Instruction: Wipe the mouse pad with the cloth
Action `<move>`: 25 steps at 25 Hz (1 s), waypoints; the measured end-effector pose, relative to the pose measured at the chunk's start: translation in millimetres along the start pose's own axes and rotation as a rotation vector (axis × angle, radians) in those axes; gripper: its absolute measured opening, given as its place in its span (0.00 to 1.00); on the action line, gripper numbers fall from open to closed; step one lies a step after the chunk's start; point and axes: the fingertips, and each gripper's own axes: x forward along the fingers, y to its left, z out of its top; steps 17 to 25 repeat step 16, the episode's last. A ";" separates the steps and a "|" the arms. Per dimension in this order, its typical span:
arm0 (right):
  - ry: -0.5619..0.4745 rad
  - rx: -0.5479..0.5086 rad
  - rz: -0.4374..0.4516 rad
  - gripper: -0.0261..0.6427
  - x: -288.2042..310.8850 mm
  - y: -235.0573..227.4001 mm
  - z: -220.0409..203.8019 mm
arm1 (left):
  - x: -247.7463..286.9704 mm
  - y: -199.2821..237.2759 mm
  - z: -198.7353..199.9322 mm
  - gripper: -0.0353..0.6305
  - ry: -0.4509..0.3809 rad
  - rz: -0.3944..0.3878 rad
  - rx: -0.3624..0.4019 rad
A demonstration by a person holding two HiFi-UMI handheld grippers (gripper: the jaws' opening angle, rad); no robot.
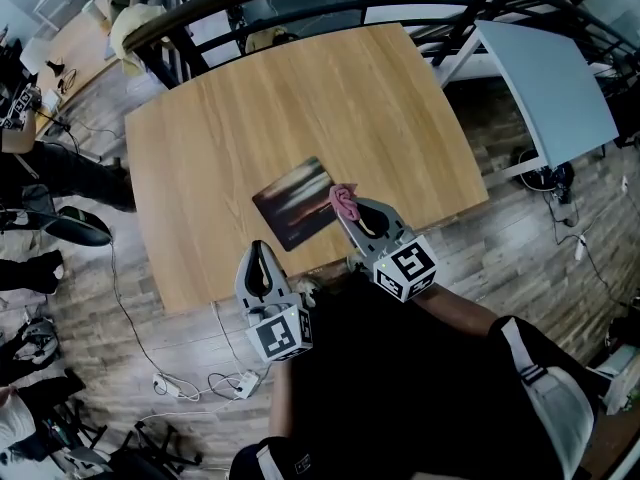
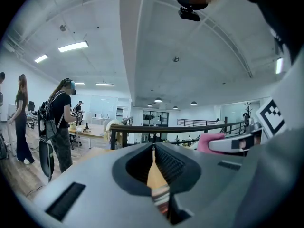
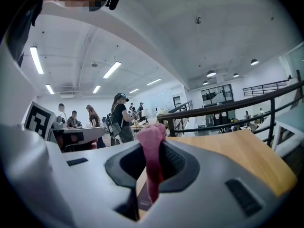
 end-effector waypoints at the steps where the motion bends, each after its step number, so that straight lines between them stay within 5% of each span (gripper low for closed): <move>1: -0.002 -0.001 -0.002 0.14 0.0 -0.8 0.9 | 0.3 -0.1 -0.1 0.10 0.001 0.000 0.002; 25: -0.003 0.002 -0.007 0.14 0.5 -6.6 0.9 | 5.6 -4.6 2.3 0.10 -0.005 0.009 -0.004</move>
